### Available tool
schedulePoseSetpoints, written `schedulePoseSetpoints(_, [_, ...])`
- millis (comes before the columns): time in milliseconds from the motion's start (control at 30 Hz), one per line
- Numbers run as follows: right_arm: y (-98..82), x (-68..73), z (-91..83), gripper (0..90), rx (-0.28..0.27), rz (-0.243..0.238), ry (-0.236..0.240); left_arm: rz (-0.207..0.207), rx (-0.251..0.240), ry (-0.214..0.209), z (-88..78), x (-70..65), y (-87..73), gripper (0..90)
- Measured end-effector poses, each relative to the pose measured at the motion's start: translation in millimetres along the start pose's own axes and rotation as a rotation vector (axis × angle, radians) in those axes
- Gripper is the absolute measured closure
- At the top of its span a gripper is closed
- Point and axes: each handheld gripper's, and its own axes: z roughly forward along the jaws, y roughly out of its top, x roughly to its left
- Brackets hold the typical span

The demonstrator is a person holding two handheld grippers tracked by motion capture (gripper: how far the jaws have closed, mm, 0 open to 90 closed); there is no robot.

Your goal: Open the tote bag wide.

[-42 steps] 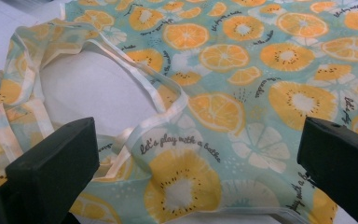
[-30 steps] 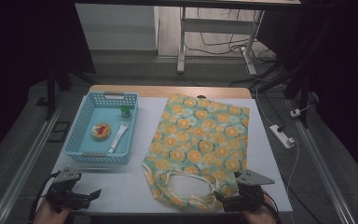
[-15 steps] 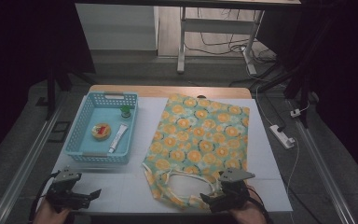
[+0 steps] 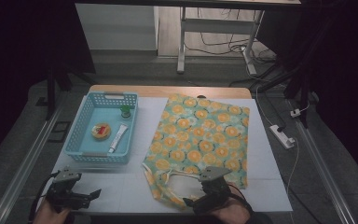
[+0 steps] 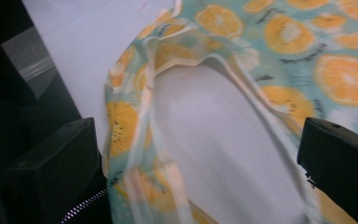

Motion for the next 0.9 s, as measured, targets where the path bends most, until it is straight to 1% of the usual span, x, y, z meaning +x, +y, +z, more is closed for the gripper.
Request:
schedulePoseSetpoints(133, [1.3,5.4,11.2,0.0,0.041,-0.018,0.022,0.000,0.000,0.002,0.3,-0.1,0.0,0.5])
schedulePoseSetpoints(200, [0.8,7.3,14.9,3.7,0.058,-0.030,0.037,0.000,0.000,0.002,0.4,-0.1,0.1,0.5])
schedulePoseSetpoints(267, [0.2,8.7,17.2,9.7,0.075,-0.039,0.064,0.000,0.001,0.003,0.5,-0.2,0.2,0.5])
schedulePoseSetpoints(333, [-0.1,9.8,18.2,20.2,0.087,-0.047,0.080,0.000,0.003,0.004,0.6,-0.3,0.2,0.5])
schedulePoseSetpoints(433, [-0.4,9.2,19.0,41.2,0.108,-0.053,0.123,0.001,0.005,0.005,0.6,-0.3,0.3,0.6])
schedulePoseSetpoints(467, [-0.6,8.5,19.3,48.2,0.116,-0.052,0.145,0.001,0.005,0.005,0.7,-0.4,0.3,0.6])
schedulePoseSetpoints(500, [-0.8,7.8,19.4,53.0,0.125,-0.051,0.162,0.002,0.006,0.006,0.7,-0.4,0.3,0.6])
schedulePoseSetpoints(600, [-1.2,7.2,19.1,62.4,0.138,-0.055,0.168,0.005,0.006,0.008,0.9,-0.6,0.4,0.7])
schedulePoseSetpoints(633, [-0.9,7.0,18.0,67.1,0.136,-0.053,0.171,0.006,0.007,0.008,0.9,-0.6,0.4,0.7])
schedulePoseSetpoints(767, [1.1,6.7,14.2,80.2,0.129,-0.061,0.171,0.005,0.008,0.009,1.0,-0.6,0.5,0.9])
schedulePoseSetpoints(800, [1.3,6.6,14.0,82.5,0.132,-0.063,0.170,0.005,0.008,0.009,1.0,-0.5,0.5,0.9])
schedulePoseSetpoints(867, [1.6,6.4,14.0,83.6,0.136,-0.065,0.167,0.002,0.008,0.009,1.1,-0.7,0.4,0.9])
schedulePoseSetpoints(900, [2.6,5.5,12.9,86.5,0.129,-0.064,0.165,0.002,0.009,0.010,1.1,-0.7,0.5,1.0])
